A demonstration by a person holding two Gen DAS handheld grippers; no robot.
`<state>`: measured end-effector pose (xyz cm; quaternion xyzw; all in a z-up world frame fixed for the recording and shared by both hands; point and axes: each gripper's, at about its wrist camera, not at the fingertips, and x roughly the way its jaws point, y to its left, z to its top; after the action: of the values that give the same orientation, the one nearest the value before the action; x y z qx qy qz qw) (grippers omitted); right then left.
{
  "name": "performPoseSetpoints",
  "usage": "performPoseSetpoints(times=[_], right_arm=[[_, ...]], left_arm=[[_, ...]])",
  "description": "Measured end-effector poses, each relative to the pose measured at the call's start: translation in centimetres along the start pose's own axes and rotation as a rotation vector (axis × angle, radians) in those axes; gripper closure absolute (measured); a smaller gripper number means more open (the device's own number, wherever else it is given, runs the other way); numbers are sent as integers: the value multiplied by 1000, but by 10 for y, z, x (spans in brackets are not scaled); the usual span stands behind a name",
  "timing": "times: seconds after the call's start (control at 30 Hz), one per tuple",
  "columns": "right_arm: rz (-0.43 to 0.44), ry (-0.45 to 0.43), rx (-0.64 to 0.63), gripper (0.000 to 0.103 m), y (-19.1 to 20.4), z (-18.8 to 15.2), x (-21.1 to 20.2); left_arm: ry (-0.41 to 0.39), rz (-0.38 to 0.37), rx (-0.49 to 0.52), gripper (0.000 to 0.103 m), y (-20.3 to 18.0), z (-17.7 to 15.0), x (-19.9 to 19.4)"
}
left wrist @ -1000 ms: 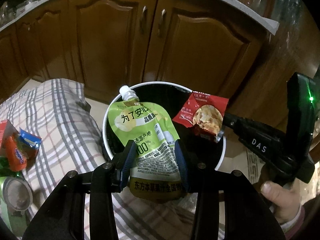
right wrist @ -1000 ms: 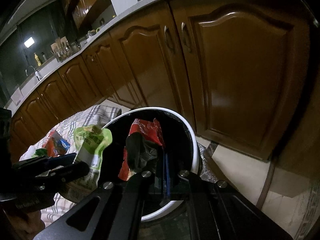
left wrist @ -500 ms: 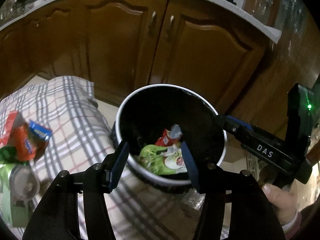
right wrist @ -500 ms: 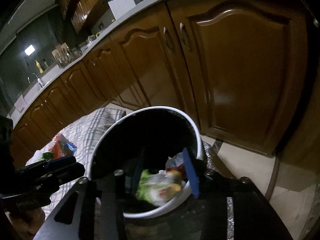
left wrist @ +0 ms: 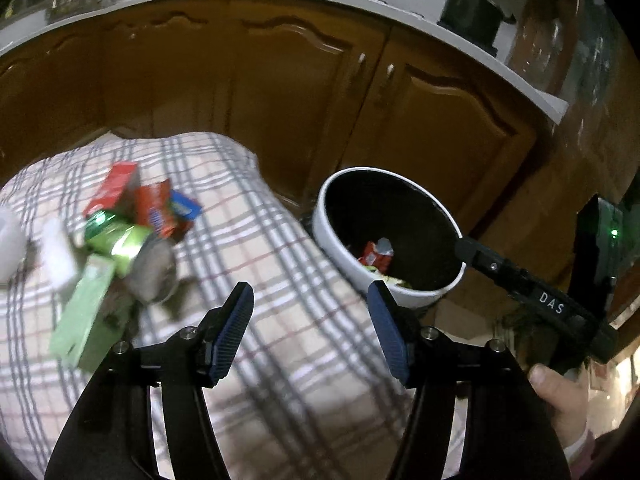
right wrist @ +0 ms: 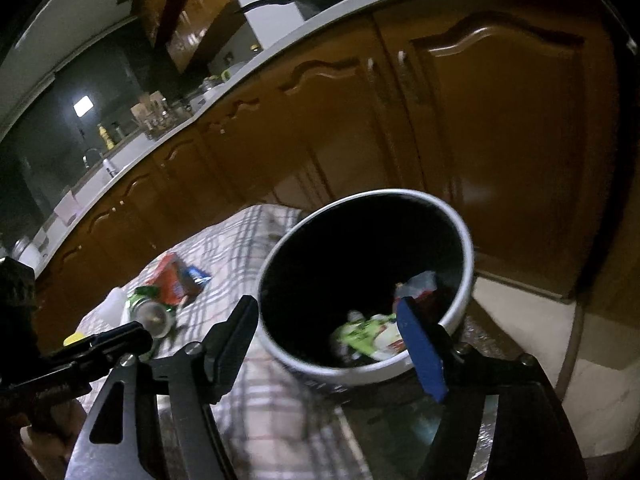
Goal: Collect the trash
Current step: 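Move both tools back over the remaining trash on the table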
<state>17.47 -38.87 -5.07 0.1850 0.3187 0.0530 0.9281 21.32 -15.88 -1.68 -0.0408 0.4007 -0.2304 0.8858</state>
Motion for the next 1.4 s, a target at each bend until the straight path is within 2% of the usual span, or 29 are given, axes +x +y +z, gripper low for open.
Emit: performPoseSetpoints(times=[0.43, 0.87, 1.13, 1.4], right_arm=[[63, 54, -65, 29, 54, -25, 13], [137, 91, -119, 29, 103, -38, 29], [193, 116, -195, 29, 134, -38, 44], [210, 125, -220, 29, 147, -31, 55]], left_arm=[[-24, 79, -110, 42, 65, -39, -47], [-50, 130, -178, 42, 110, -57, -76], [-40, 156, -185, 42, 129, -57, -76], [3, 161, -136, 39, 135, -49, -56]])
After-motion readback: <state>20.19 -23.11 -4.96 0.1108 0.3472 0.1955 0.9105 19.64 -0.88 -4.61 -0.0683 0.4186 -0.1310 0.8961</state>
